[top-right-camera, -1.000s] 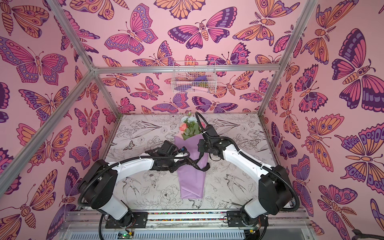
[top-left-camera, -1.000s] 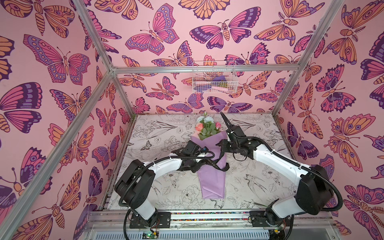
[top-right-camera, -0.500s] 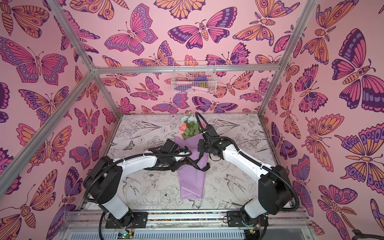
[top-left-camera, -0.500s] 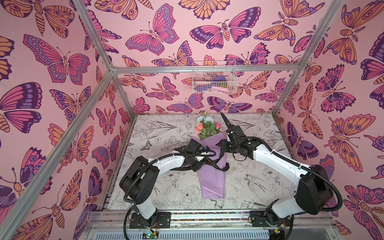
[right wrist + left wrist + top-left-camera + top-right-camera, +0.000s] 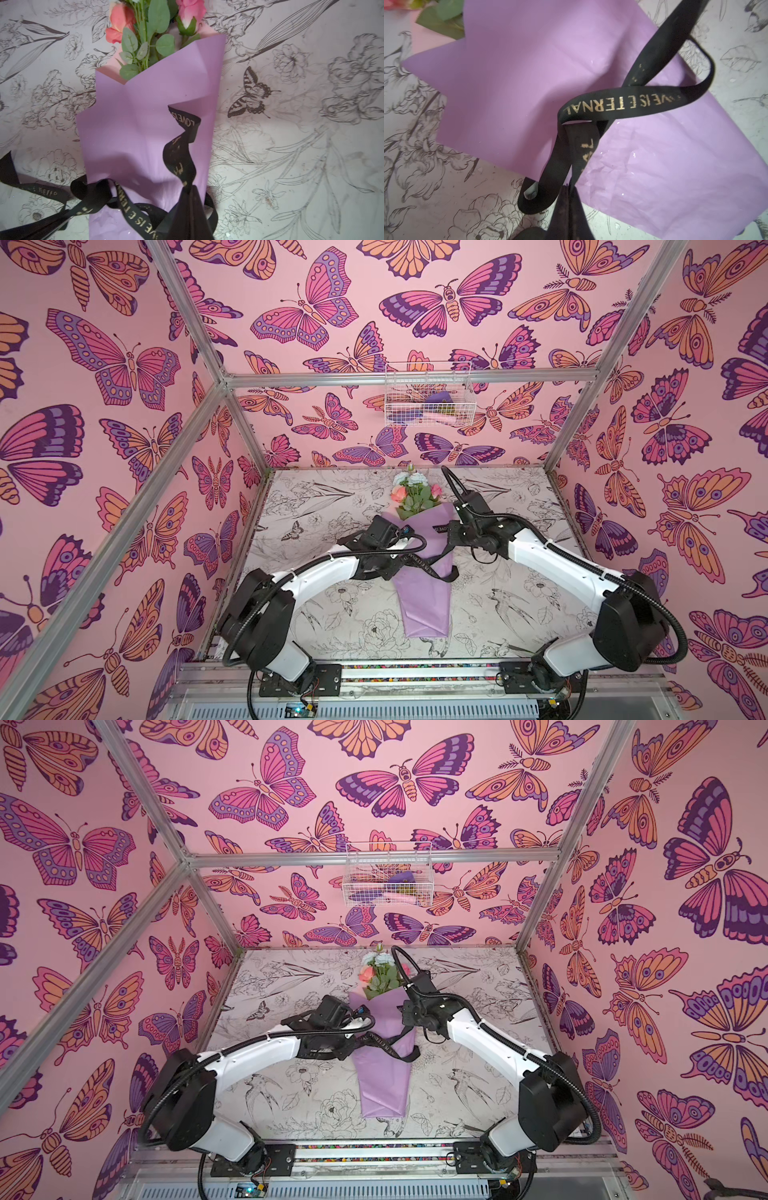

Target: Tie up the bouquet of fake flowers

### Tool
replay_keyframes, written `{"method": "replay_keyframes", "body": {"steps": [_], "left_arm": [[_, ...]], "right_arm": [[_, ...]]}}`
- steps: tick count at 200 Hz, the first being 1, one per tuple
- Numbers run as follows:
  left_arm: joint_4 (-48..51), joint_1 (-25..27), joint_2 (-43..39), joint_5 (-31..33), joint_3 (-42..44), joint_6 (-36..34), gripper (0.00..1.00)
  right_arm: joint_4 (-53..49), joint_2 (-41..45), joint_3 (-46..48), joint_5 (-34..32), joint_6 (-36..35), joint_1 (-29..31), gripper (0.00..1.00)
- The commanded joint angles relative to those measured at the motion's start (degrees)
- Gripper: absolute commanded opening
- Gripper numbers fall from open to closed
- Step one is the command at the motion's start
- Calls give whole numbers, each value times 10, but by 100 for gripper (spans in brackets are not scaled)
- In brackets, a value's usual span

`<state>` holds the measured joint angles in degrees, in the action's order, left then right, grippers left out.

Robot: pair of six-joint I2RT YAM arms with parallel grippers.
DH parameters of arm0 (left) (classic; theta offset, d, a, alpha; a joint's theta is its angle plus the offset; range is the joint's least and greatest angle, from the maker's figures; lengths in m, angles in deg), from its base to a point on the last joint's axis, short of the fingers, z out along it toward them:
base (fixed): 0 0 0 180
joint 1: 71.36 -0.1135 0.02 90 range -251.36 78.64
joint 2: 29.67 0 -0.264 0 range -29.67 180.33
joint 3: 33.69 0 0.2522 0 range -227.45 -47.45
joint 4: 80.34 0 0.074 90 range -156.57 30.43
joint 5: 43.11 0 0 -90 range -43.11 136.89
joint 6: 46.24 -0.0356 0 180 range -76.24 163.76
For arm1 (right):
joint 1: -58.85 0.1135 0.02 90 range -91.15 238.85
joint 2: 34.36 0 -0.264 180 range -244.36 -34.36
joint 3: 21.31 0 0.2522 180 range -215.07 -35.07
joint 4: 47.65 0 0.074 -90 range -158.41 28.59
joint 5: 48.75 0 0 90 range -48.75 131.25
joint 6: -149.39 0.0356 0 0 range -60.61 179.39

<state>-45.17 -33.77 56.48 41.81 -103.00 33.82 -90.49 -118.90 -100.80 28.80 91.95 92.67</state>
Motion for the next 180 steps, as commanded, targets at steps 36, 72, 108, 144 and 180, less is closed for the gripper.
{"method": "replay_keyframes", "body": {"steps": [36,72,108,144,180], "left_arm": [[14,-7,-53,81,49,81,0],[15,-26,-48,101,61,104,0],[16,-40,-29,113,65,107,0],[30,-56,-18,119,65,111,0],[43,-69,-20,126,71,123,0]], "right_arm": [[-61,58,4,-105,-33,-9,0],[-93,65,19,-157,-46,-31,0],[-97,70,43,-151,-55,-81,0],[-94,77,71,-129,-56,-132,0],[-88,100,109,-109,-51,-176,0]]}}
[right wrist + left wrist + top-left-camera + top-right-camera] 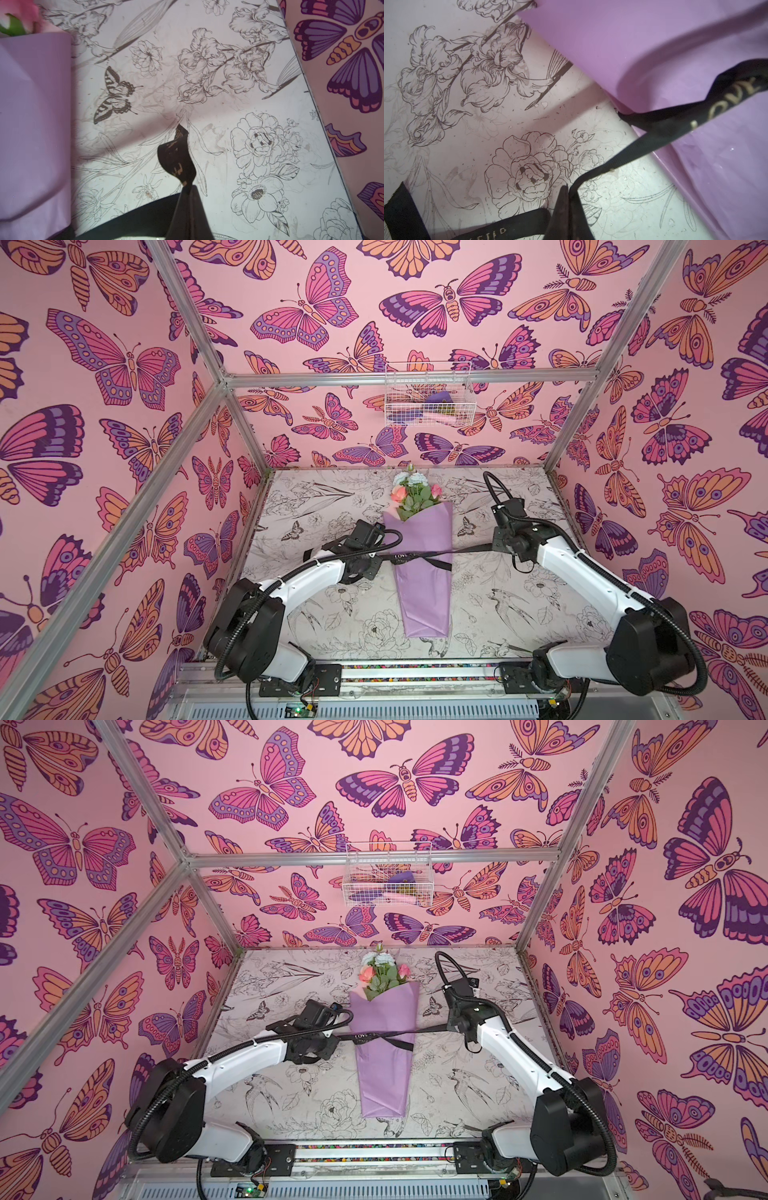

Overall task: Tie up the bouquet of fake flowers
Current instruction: 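Pull the ribbon ends apart with both grippers, away from the bouquet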

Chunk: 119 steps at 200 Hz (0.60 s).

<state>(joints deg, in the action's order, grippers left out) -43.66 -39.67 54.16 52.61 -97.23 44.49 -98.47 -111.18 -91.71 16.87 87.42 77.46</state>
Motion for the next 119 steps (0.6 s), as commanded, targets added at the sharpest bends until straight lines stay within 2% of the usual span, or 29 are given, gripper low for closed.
{"method": "replay_keyframes", "body": {"steps": [1,51,85,119], "left_arm": [[27,-10,4,18,13,17,0],[32,-29,20,23,12,40,0],[92,-50,29,47,-19,71,0],[151,-77,12,42,-32,127,0]], "right_arm": [[-8,23,19,11,-6,-25,0],[2,22,58,24,-16,-93,0],[6,13,67,45,-22,-144,0],[11,14,75,78,-21,-197,0]]}}
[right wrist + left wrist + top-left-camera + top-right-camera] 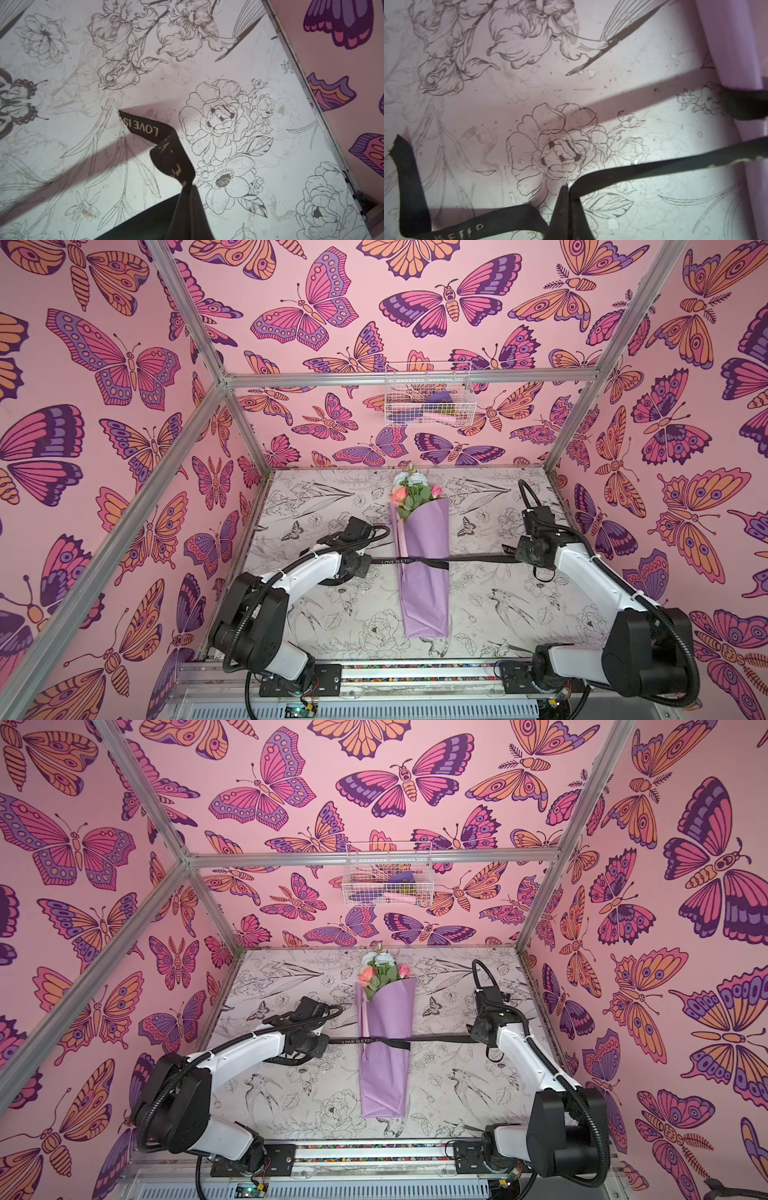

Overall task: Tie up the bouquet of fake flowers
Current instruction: 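Pull the ribbon ends apart with both grippers, away from the bouquet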

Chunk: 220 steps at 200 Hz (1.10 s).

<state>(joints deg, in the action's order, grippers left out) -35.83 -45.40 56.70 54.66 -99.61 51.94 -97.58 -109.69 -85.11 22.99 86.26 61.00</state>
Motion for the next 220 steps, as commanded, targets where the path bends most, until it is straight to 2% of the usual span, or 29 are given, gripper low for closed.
{"method": "replay_keyframes", "body": {"steps": [1,27,58,101,144,179,220], "left_arm": [[73,-20,-14,20,-8,54,0],[69,-49,-32,8,9,98,0],[60,-111,-21,-1,11,134,0],[16,-186,-7,-49,24,167,0],[-37,-291,-24,-96,63,201,0],[-58,-366,-44,-102,80,223,0],[-73,-422,-64,-105,88,234,0]], "right_arm": [[2,-1,8,17,-10,-34,0],[2,-7,0,22,-20,-73,0],[9,-25,-18,34,-29,-128,0],[8,-76,-52,87,-33,-208,0],[12,-91,-68,109,-34,-255,0],[12,-88,-67,125,-36,-295,0],[17,-89,-65,143,-35,-335,0]]}}
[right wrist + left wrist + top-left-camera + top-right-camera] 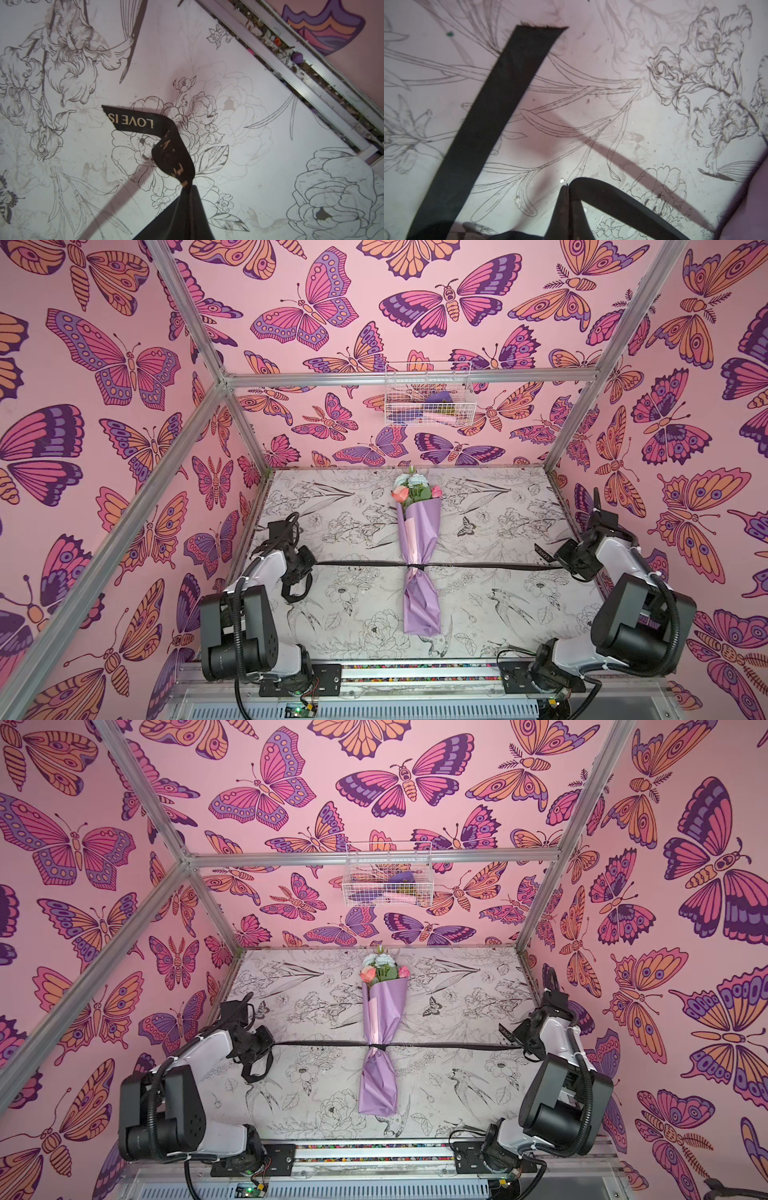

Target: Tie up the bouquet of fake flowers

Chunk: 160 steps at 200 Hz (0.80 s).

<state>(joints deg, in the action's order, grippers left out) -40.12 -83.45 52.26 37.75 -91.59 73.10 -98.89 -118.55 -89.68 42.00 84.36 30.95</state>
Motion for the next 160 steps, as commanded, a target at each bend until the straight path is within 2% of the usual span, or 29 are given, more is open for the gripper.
{"method": "replay_keyframes", "body": {"steps": [1,62,99,111,136,160], "left_arm": [[-30,-43,-21,64,8,22,0],[-46,-100,-45,63,20,26,0],[-52,-111,-38,56,23,23,0],[-60,-111,-35,28,26,19,0],[-103,-91,-19,-93,34,21,0],[-117,-33,-31,-117,36,27,0]], "right_arm": [[30,0,-19,-47,-15,-36,0],[43,-2,-14,-34,-6,-75,0],[44,-5,-19,-19,-4,-98,0],[47,-5,-19,-1,-8,-99,0],[56,8,-10,7,-13,-83,0],[51,26,-1,-5,-14,-63,0]]}}
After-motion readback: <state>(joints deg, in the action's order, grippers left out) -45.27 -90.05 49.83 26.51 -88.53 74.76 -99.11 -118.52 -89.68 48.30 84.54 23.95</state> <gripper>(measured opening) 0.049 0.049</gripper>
